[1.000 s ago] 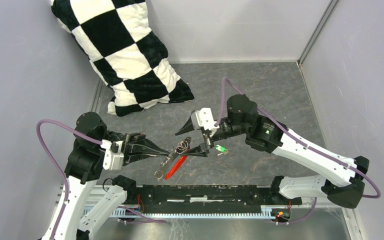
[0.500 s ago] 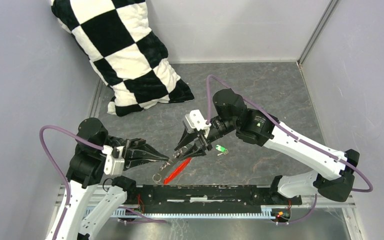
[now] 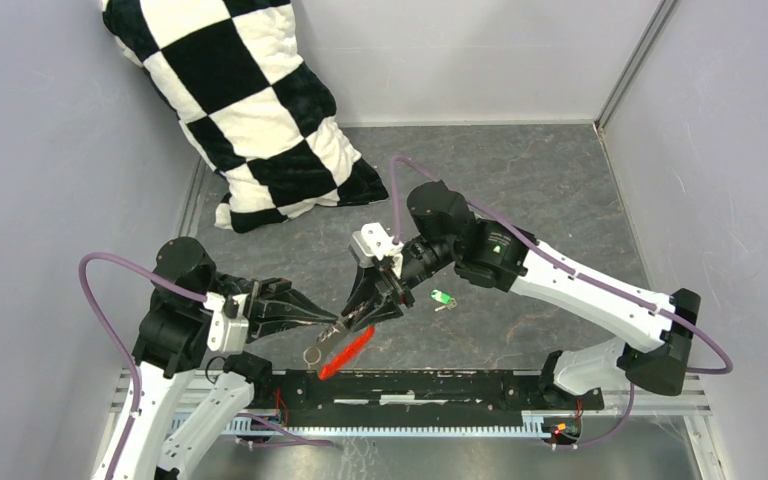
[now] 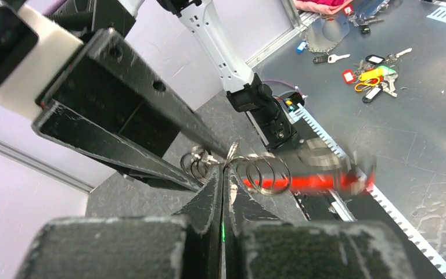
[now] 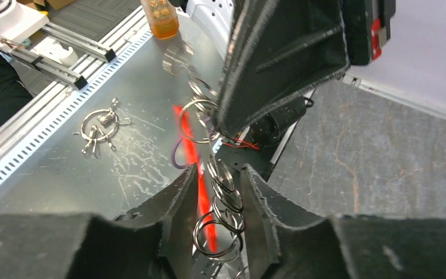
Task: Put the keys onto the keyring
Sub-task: Adjust the keyring.
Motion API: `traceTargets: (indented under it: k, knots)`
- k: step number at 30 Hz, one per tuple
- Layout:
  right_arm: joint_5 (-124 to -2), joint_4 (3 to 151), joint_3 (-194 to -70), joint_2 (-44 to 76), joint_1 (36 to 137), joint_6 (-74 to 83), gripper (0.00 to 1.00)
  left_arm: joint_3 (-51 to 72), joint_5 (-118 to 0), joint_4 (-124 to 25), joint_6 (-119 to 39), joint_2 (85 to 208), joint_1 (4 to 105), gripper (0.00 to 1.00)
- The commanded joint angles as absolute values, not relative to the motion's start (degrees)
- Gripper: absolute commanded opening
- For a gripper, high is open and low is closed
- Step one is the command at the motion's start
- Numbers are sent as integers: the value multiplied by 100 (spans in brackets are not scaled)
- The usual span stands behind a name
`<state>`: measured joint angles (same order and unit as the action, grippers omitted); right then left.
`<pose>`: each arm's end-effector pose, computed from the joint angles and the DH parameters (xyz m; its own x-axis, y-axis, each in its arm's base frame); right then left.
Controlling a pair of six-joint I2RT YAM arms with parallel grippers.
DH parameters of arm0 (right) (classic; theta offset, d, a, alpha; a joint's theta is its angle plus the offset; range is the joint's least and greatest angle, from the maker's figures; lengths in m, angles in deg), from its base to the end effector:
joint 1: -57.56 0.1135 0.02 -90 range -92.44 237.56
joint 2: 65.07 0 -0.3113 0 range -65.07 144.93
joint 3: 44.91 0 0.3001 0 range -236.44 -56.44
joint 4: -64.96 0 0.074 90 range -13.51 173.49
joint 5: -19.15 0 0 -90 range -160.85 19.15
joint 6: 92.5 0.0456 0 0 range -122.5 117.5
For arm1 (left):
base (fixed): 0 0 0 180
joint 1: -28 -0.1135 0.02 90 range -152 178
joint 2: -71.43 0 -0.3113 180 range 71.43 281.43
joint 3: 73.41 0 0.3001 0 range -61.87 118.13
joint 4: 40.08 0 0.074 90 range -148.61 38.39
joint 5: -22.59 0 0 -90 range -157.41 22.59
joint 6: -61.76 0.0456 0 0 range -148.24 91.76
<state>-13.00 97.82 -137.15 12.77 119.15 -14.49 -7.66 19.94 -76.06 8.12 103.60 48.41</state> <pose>0.1270 0.3159 0.4613 0.0292 -0.1783 -0.9835 -0.8629 -0.5012 0.0652 0.0615 -0.0715 0.4420 0.5325 -0.1689 -0.8294 0.7895 -0.2541 0.5587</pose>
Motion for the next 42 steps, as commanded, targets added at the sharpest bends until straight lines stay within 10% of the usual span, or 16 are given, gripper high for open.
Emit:
traceTargets:
  k: [1,19,26,30,42]
  knots:
    - [-1281,9963,-14029,1482,11980,-1416,31,-782,2065,-7593,675,10299,4865,2]
    - [-2322,8848,-13308,667,11979,-1125,1,-1076,1797,-7595,728,10007,4865,4]
    - [-2733,9157,-13244,471,11979,-1581,1,-859,949,-8642,1426,10094,4865,70]
    - [-3039,9428,-13275,372,11979,-1845,1,-667,394,-8421,290,10372,4866,84]
    - [-3727,9815,-13274,157,11987,-2646,1,208,1219,-10443,108,12015,4866,61]
